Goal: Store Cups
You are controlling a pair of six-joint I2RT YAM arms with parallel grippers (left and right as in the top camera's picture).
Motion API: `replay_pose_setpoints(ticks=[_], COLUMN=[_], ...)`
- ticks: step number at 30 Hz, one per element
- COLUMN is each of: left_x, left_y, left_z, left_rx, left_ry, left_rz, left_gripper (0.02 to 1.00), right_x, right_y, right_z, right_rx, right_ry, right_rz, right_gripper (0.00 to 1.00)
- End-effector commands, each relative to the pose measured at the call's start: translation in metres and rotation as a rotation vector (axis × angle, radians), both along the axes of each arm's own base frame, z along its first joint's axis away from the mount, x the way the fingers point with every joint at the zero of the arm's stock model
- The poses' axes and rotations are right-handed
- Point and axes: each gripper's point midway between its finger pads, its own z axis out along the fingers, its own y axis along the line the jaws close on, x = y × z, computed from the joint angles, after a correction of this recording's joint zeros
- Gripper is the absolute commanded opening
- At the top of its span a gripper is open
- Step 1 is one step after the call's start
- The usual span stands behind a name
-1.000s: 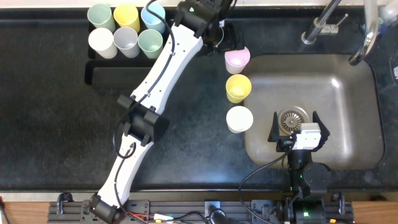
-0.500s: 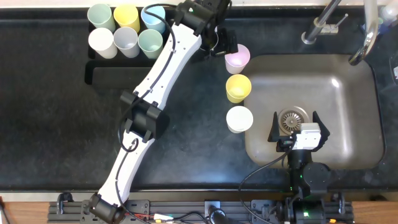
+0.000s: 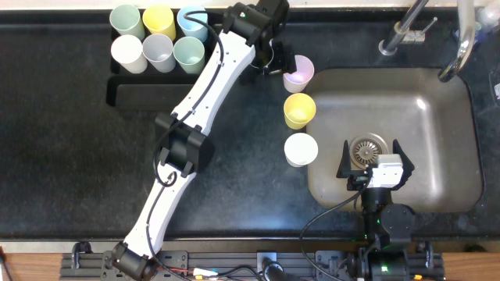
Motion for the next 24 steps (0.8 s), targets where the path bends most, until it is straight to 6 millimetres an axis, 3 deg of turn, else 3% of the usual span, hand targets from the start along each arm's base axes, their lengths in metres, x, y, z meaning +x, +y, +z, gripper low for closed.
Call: replay_pose_setpoints(ticks=[1, 3, 6, 10, 12, 16, 20, 24], left_x=[0.004, 0.005, 0.007, 0.013, 0.016, 0.018, 0.007, -0.03], left_y=[0.0, 0.0, 0.0, 0.003, 0.01, 0.043, 0.107, 0.198], left_z=[0.002, 0.001, 0.001, 0.009, 0.022, 0.083, 0.178, 0.233], left_rx=[-0.002, -0.002, -0.003, -0.017, -0.025, -0.015, 0.025, 0.109], left_ry=[-0.014, -0.016, -0.025, -0.049, -0.064, -0.159, -0.33, -0.38], left_rz=[0.009, 0.009, 0.01, 0.021, 0.034, 0.093, 0.216, 0.455], left_gripper=[0.68, 0.209, 0.036, 0.036, 0.036, 0.036, 0.036, 0.036], right_x=[0.0, 0.0, 0.0, 0.0, 0.0, 0.0, 0.0, 0.0], right_y=[-0.002, -0.002, -0.002, -0.002, -0.002, -0.002, -0.002, -0.002], right_z=[-0.003, -0.003, -0.003, -0.003, -0.003, -0.003, -0.003, -0.003], right_rx=[0.004, 0.004, 0.004, 0.004, 0.004, 0.004, 0.004, 0.004], right_ry=[-0.001, -0.001, -0.001, -0.001, -0.001, -0.001, -0.001, -0.001], right_rz=[-0.009, -0.009, -0.009, -0.009, -0.009, -0.009, -0.009, -0.009], right_gripper=[0.996, 0.998, 0.998, 0.996, 0.996, 0.998, 0.996, 0.998])
